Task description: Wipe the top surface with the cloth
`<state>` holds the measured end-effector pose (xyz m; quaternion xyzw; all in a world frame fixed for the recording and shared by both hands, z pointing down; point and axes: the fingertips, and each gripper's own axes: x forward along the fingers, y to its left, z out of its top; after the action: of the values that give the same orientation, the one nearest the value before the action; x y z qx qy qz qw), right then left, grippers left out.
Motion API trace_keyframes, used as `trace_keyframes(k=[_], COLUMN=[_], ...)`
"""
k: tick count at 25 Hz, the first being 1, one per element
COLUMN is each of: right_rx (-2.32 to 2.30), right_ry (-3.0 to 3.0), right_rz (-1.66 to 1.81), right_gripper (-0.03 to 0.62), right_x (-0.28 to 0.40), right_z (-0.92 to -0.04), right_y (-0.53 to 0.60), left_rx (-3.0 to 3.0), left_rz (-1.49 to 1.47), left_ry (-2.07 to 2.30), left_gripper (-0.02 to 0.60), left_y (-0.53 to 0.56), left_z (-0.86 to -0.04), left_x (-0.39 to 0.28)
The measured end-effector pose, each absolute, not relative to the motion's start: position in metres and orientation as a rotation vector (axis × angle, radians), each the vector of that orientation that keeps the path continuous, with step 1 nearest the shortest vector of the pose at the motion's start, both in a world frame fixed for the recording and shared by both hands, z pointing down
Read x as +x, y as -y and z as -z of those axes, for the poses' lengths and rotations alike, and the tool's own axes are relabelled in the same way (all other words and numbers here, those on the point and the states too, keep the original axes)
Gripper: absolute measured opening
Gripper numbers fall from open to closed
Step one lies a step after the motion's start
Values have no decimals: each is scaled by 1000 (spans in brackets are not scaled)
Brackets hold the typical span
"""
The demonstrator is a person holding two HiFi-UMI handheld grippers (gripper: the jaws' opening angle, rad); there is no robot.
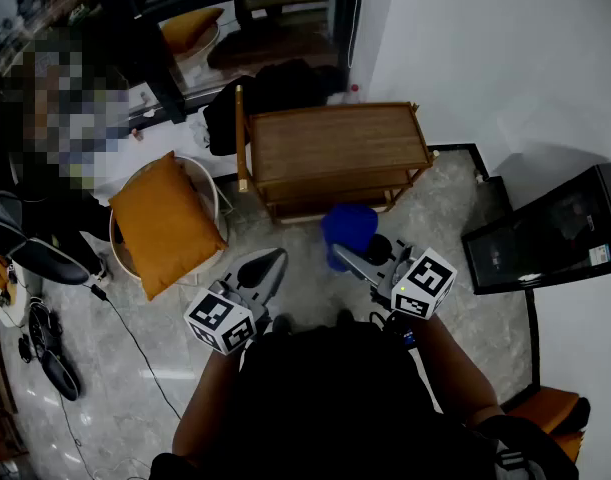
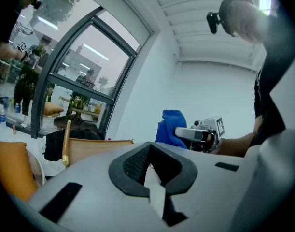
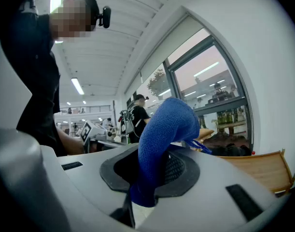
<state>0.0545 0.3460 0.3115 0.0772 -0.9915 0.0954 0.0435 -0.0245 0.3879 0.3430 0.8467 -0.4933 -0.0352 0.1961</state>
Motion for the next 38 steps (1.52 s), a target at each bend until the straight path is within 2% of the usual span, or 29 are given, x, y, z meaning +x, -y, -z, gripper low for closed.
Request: trace_keyframes(k=[8, 12, 17, 22, 38], right_rx=[167, 138, 141, 130, 222], right_ry=[3026, 3044, 3051, 3039, 2984], right_rz=[-209, -271, -269, -310, -394], right_gripper=[77, 77, 77, 77, 75], right_x=[49, 49, 48, 43, 30], right_z=[-306, -304, -303, -308, -316], right_y=[-344, -345, -349, -349, -340], left_rx=[2429, 2410, 2413, 2365, 2375], left_rz=[134, 254, 143, 206, 135], left_ry=[1294, 1239, 1264, 1272, 1273], left_gripper=[11, 11, 11, 11, 11], left_y=[-383, -383, -385, -385, -383], left_z=[-329, -322, -334, -337, -349], left_x=[-9, -7, -8, -18, -38])
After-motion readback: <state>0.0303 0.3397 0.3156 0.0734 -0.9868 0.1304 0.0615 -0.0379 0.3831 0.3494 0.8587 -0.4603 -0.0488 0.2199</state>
